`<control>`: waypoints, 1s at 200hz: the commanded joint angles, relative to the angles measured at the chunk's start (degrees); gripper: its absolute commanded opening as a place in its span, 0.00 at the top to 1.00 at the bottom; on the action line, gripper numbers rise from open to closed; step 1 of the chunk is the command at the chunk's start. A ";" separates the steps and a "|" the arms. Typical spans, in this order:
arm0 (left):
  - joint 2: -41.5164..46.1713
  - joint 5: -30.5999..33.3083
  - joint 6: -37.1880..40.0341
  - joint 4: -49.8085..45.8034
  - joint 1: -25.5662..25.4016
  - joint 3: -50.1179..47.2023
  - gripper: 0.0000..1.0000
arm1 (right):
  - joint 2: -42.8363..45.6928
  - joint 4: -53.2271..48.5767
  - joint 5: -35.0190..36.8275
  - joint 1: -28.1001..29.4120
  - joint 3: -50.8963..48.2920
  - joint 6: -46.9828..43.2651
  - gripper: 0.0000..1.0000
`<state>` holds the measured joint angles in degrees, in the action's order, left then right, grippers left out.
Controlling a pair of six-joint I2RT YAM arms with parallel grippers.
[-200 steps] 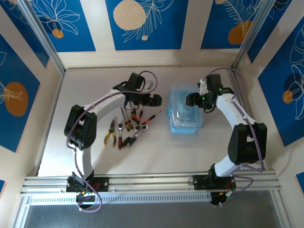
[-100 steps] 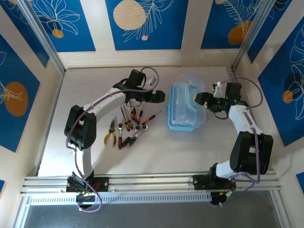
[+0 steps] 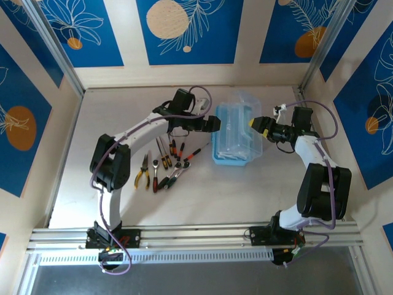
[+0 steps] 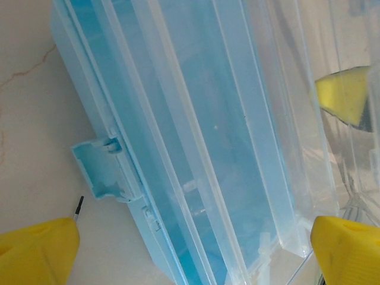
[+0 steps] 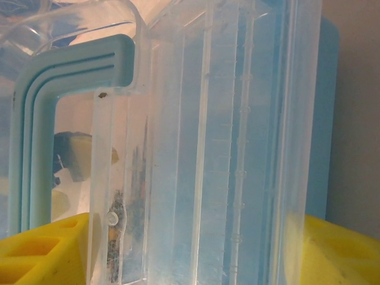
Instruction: Pack the tool kit
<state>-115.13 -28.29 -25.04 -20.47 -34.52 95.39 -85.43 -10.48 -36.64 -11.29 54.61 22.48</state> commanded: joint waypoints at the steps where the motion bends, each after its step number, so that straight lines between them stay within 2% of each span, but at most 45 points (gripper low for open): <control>1: -1.30 -1.41 -0.20 0.24 -0.67 1.52 0.00 | -0.59 4.56 -5.76 -0.27 0.24 0.84 0.48; 64: -1.61 -4.03 -2.19 2.96 -1.34 1.63 0.00 | -2.15 4.68 -6.59 -0.40 0.60 0.76 0.49; 121: -4.30 -3.27 -1.68 0.27 -2.02 3.91 0.00 | -3.23 3.88 -7.03 -0.02 1.66 0.50 0.49; 200: -3.96 -3.67 -2.09 1.23 -2.08 3.74 0.00 | -4.64 1.16 -5.73 0.44 3.89 -0.39 0.49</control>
<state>-119.02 -30.44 -26.68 -19.31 -35.92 97.58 -89.52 -9.43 -39.27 -11.29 55.46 23.29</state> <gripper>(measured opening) 0.997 0.716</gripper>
